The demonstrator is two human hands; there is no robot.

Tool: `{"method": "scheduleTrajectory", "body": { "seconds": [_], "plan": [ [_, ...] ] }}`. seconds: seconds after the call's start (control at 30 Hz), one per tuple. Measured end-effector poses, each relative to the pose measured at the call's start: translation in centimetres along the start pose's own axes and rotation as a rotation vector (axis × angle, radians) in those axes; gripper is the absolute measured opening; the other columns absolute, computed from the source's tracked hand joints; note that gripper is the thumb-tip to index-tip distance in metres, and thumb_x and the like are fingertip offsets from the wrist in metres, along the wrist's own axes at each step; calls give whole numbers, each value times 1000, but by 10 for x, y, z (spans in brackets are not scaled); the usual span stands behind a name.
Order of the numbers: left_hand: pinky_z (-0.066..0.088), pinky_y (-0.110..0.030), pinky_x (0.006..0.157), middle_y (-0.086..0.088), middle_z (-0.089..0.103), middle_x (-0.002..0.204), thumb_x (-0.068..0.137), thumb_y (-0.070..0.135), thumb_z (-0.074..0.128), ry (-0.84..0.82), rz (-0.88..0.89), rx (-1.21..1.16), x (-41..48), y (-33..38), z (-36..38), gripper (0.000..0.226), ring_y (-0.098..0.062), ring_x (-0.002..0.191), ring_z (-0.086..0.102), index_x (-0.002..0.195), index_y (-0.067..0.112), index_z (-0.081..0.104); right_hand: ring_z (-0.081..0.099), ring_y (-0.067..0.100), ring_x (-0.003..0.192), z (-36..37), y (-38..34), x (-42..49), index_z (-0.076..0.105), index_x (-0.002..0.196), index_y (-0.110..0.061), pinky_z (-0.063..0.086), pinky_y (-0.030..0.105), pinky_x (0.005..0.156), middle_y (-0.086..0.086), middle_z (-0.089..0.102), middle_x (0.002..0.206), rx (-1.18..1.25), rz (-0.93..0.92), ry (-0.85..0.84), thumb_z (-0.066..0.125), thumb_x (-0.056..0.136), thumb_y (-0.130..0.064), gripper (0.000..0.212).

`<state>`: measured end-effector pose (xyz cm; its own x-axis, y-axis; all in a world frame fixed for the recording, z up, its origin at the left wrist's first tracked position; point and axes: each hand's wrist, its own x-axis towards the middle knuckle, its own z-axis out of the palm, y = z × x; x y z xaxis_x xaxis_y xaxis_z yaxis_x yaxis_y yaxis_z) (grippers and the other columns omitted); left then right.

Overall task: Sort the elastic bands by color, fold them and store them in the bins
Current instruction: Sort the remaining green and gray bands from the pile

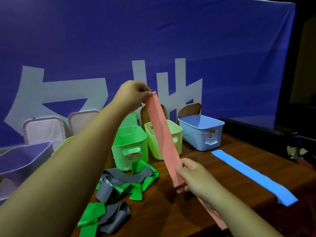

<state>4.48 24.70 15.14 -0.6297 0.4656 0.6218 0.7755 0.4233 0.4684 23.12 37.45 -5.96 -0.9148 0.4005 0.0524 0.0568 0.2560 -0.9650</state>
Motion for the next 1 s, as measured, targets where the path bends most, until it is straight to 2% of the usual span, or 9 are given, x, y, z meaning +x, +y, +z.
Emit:
{"method": "scheduleTrajectory", "body": {
  "seconds": [0.07, 0.1, 0.23, 0.3, 0.47, 0.63, 0.8, 0.93, 1.0],
  "plan": [
    [60, -32, 77, -4, 73, 102, 103, 26, 66, 2, -15, 8, 3, -4, 9, 18, -20, 92, 71, 114, 15, 76, 76, 17, 76, -11, 1, -6, 65, 120, -28, 59, 24, 59, -4, 71, 117, -94, -5, 20, 46, 112, -20, 23],
    [61, -34, 79, -3, 73, 102, 103, 27, 66, -1, -24, 16, 4, -6, 14, 17, -20, 94, 71, 113, 17, 76, 74, 14, 69, -17, 2, -10, 64, 121, -30, 55, 21, 55, -6, 72, 114, -148, -18, 37, 45, 112, -21, 23],
    [59, -37, 80, -3, 74, 103, 102, 30, 68, -1, -50, 51, 4, -12, 43, 17, -21, 95, 69, 110, 18, 78, 67, 10, 60, -40, 11, -26, 64, 112, -37, 63, 41, 64, -3, 73, 83, -283, -44, 94, 51, 109, -23, 19],
    [60, -41, 84, -5, 75, 102, 100, 27, 70, -5, -63, 80, 0, -15, 62, 15, -24, 93, 70, 106, 18, 80, 65, 12, 59, -51, 16, -35, 64, 111, -39, 63, 46, 65, -1, 73, 79, -295, -29, 115, 55, 108, -25, 18],
    [60, -41, 79, -2, 75, 93, 93, 29, 73, -64, -39, 153, -27, -31, 122, 10, -26, 89, 69, 93, 23, 80, 68, 10, 60, -70, 33, -65, 65, 114, -35, 57, 27, 58, -8, 73, 98, -301, 14, 146, 62, 105, -23, 16],
    [59, -42, 80, -1, 74, 100, 95, 33, 69, -169, -61, 254, -55, -49, 182, 10, -28, 94, 68, 95, 28, 78, 70, 7, 57, -76, 54, -84, 59, 127, -30, 55, 23, 54, -11, 63, 113, -325, 61, 179, 69, 102, -19, 28],
    [51, -37, 75, 1, 68, 104, 102, 26, 64, -311, -149, 352, -77, -60, 227, 12, -25, 99, 64, 107, 24, 75, 70, 2, 64, -75, 70, -92, 58, 125, -33, 52, 17, 50, -17, 55, 116, -409, 56, 216, 71, 101, -21, 30],
    [60, -44, 81, -3, 64, 101, 99, 28, 64, -253, -131, 411, -93, -72, 247, 5, -28, 95, 65, 103, 31, 66, 68, -6, 69, -76, 75, -93, 61, 120, -33, 49, 12, 51, -17, 53, 115, -472, 28, 225, 69, 102, -23, 22],
    [60, -46, 79, -4, 58, 101, 99, 24, 63, -241, -131, 427, -97, -75, 254, 8, -27, 90, 63, 101, 31, 60, 69, -4, 70, -75, 78, -91, 62, 118, -33, 48, 11, 50, -17, 53, 114, -481, 25, 223, 69, 102, -23, 20]
  ]
}}
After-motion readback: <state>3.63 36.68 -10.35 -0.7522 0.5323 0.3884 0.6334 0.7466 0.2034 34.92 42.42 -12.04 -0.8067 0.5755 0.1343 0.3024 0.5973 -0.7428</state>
